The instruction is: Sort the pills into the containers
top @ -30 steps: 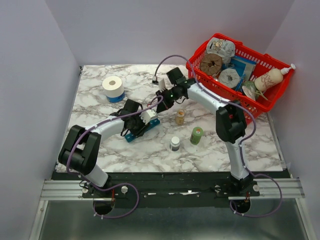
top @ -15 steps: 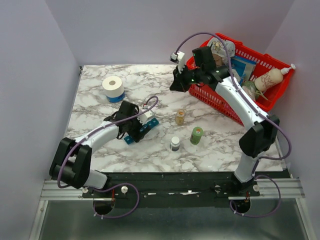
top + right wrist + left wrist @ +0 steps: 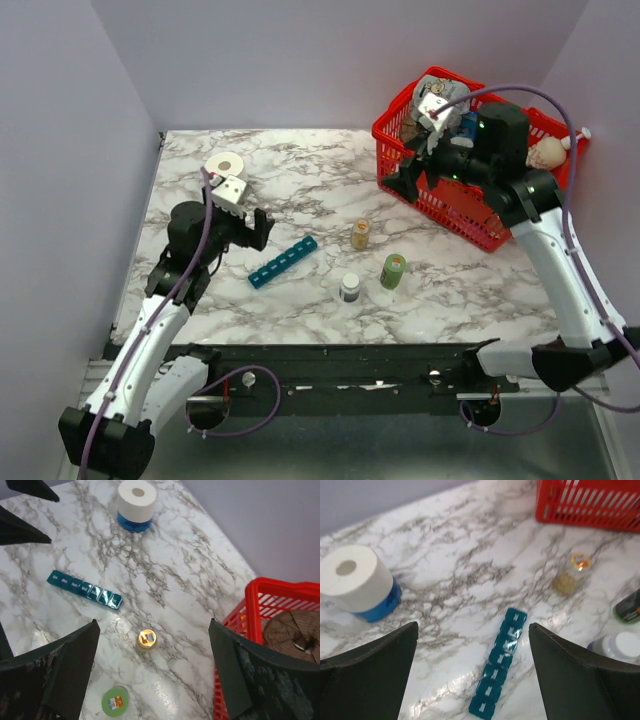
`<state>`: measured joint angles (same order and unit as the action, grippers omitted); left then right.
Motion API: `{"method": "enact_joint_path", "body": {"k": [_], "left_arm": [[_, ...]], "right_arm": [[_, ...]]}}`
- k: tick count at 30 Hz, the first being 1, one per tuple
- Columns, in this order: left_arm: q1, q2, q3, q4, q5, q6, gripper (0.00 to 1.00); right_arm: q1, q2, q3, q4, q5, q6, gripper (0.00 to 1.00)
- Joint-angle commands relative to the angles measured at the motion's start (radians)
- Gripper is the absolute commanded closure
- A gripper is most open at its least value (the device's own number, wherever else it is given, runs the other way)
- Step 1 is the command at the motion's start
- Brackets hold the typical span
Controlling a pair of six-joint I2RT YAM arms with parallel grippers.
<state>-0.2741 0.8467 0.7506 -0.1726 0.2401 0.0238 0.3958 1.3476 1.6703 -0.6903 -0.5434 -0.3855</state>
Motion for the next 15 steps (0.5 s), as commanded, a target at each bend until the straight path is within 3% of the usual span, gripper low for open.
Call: {"method": "enact_joint_path", "body": {"k": [1,7,15], "left_arm": [[0.010,-0.058,0.113,0.048,0.050,-0.177,0.01],[0.010,-0.083,0.208,0.010,0.031,-0.208,0.01],[0.010,-0.104,0.191,-0.013,-0.012,-0.200,0.01]], "right_arm": [[-0.032,-0.145,-0.125,0.150,0.172,0.121,0.00],[-0.071,-0.240,-0.170,0.187,0.368,0.312,0.00],[-0.103,-0.277,-0.175,0.187,0.387,0.355,0.00]]}}
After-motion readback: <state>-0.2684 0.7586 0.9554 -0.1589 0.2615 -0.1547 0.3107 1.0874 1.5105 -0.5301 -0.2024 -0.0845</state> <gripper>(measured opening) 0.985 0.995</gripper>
